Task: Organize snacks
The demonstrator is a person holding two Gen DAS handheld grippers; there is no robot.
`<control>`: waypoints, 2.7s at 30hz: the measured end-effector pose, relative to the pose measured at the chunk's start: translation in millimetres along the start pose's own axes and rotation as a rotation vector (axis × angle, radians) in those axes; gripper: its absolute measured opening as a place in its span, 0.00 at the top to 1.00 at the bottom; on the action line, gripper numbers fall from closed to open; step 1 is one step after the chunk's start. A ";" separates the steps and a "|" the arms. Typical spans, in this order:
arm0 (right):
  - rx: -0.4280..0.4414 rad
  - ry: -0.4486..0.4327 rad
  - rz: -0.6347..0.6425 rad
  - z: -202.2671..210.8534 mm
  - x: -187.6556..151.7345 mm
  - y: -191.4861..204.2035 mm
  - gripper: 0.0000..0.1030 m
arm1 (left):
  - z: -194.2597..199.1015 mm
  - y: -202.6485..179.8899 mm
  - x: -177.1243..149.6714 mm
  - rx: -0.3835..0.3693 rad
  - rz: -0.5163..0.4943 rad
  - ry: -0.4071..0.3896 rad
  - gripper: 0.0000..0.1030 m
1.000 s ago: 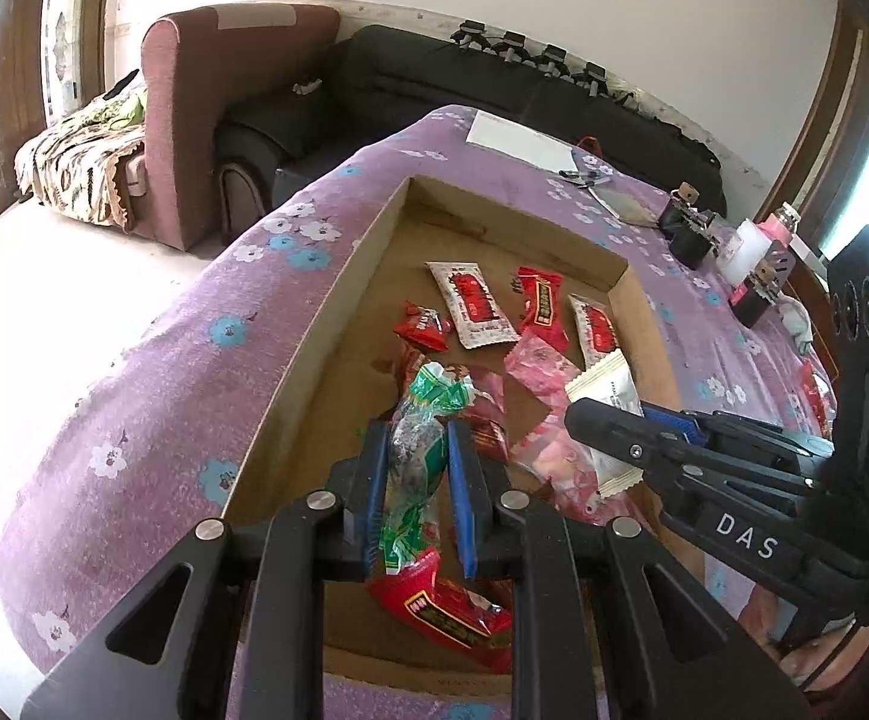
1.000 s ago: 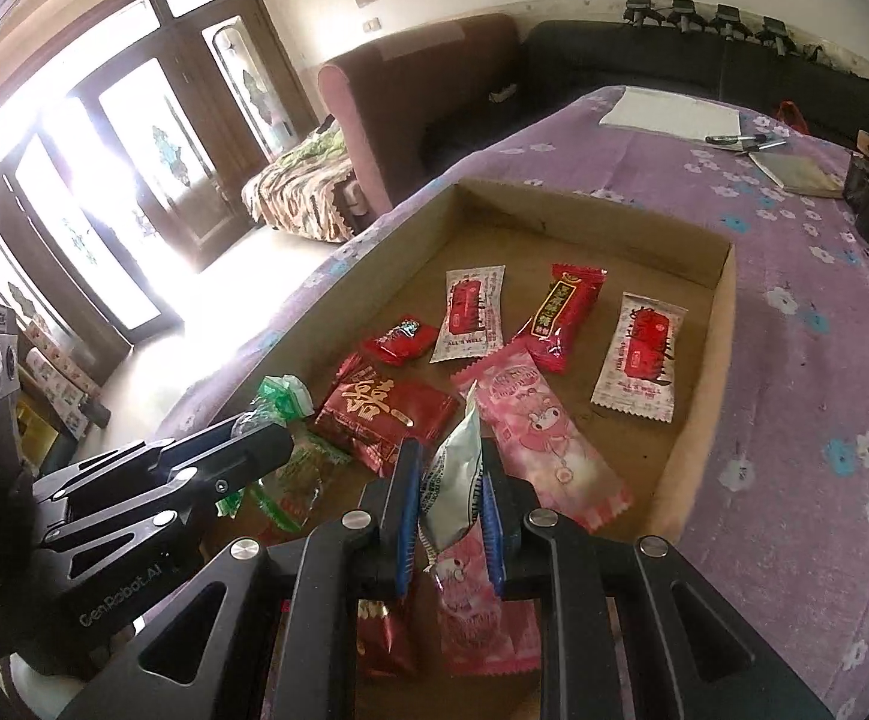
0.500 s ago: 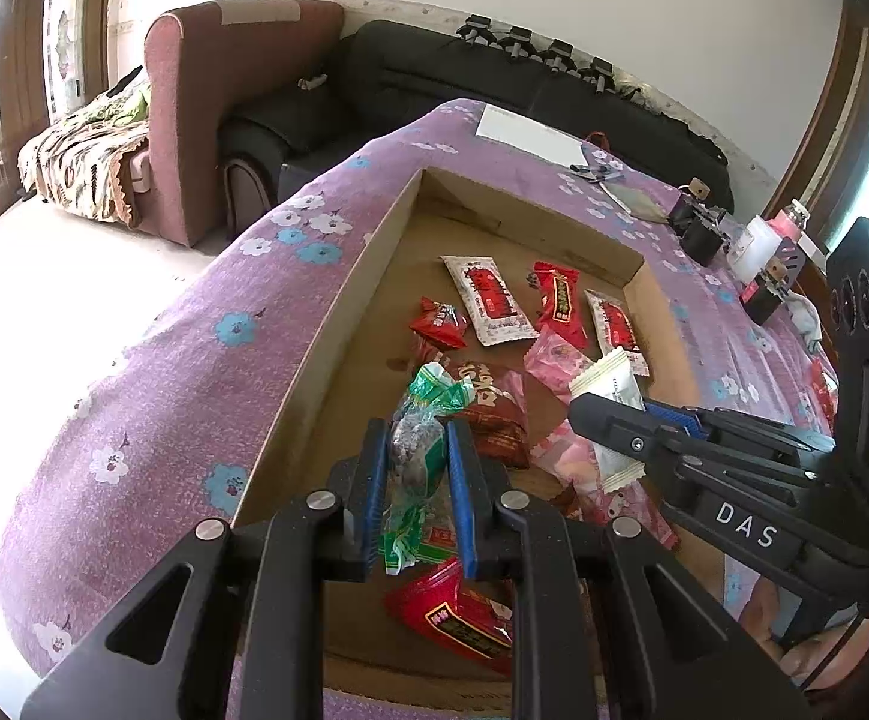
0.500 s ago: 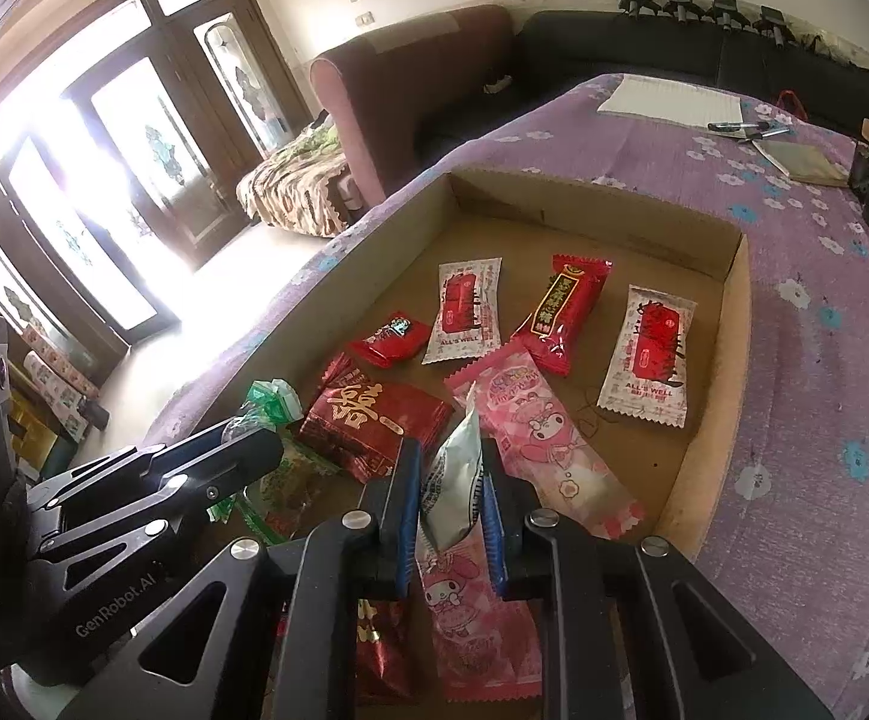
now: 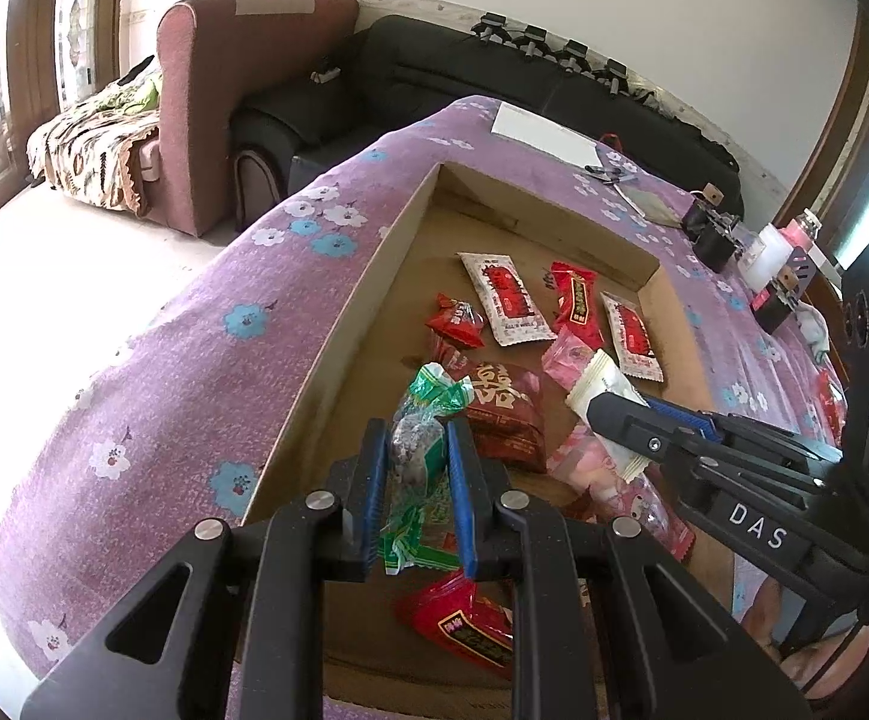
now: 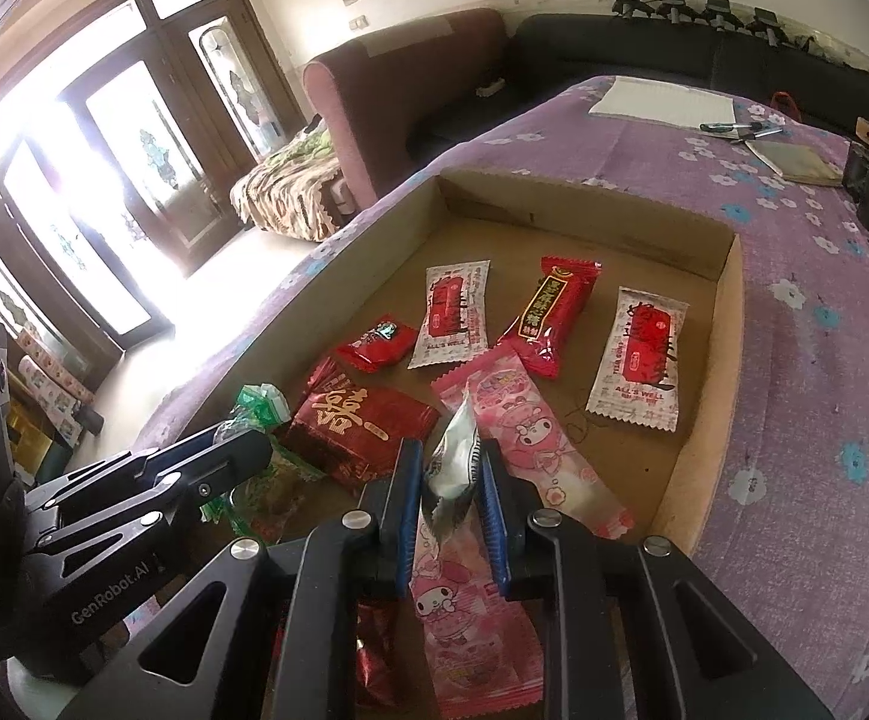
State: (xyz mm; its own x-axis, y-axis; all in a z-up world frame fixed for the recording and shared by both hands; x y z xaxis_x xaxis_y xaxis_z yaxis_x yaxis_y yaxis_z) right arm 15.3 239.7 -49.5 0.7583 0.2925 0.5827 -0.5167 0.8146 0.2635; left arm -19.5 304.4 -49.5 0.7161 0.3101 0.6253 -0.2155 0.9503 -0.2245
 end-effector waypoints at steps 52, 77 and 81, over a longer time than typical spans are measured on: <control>0.409 0.233 -0.142 -3.3 13.1 43.7 0.53 | 70.0 50.3 13.3 -0.104 0.207 -0.169 0.46; 0.337 0.114 -0.077 43.3 -7.8 46.6 0.44 | 100.1 25.1 14.0 0.053 0.066 -0.278 0.42; 0.117 -0.078 -0.029 86.8 -10.0 11.6 0.36 | 140.3 20.1 22.5 0.284 0.026 -0.498 0.14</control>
State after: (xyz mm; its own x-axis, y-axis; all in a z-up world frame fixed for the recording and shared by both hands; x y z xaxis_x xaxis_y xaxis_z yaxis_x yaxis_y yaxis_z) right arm -32.7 202.7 14.5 0.7430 0.2261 0.6300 -0.5411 0.7569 0.3665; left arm -100.9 334.1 64.9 0.3237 0.2424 0.9146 -0.4482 0.8906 -0.0774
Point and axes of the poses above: each gripper's, at about its wrist camera, not at the fingertips, and z roughly against the way its jaws point, y to its left, x to its top, the point moved 10 cm from there along -z, roughly the way its jaws point
